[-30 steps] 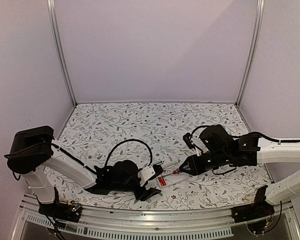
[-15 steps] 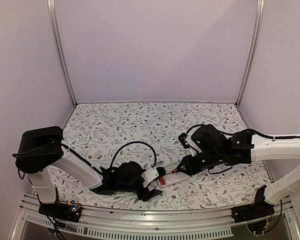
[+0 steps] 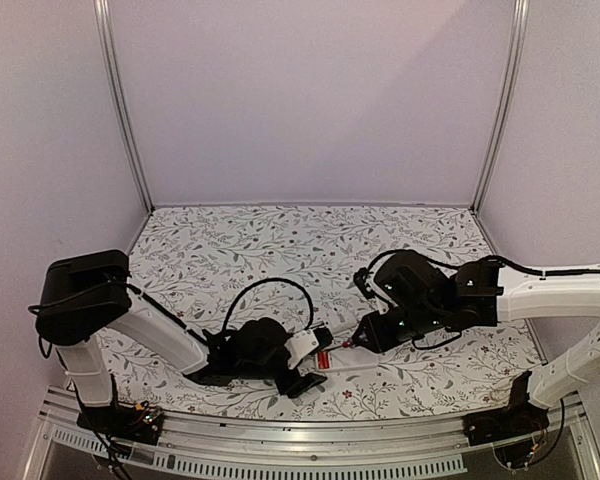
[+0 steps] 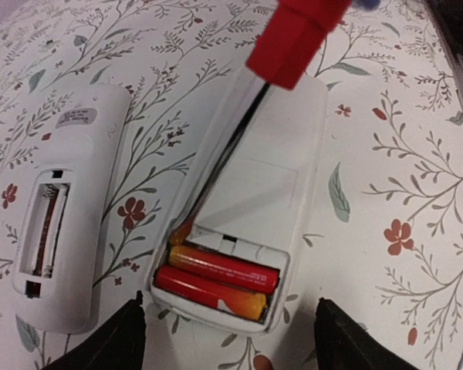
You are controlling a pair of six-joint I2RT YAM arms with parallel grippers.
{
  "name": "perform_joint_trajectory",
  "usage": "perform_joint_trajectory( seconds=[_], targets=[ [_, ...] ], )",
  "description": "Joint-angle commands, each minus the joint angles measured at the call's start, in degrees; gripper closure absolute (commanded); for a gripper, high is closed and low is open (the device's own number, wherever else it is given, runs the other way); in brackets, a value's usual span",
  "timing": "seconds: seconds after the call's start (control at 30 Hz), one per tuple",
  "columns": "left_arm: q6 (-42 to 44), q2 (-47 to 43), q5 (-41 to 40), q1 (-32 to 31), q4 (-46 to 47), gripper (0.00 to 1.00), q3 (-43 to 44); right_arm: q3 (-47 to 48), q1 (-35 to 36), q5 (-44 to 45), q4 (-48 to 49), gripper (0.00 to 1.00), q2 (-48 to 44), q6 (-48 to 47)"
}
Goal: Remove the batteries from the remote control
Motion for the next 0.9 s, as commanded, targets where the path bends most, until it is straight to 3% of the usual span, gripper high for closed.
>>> perform_joint_trajectory(
  seconds=[0.0, 0.43, 0.87],
  targets=[
    [0.4, 1.2, 1.3, 1.3, 0.8, 0.25, 0.8, 1.2, 0.5, 0.9, -2.8, 1.00, -0.9, 1.7],
    [0.9, 1.9, 7.6, 1.3, 2.2, 0.31, 1.8, 4.0, 1.9, 3.4, -7.0, 1.00, 4.0, 6.0],
    [1.5, 3.0, -1.7, 2.1, -2.7, 0.52, 2.3, 1.3, 1.8, -15.5, 0.7, 1.00, 4.3, 0.2]
  ],
)
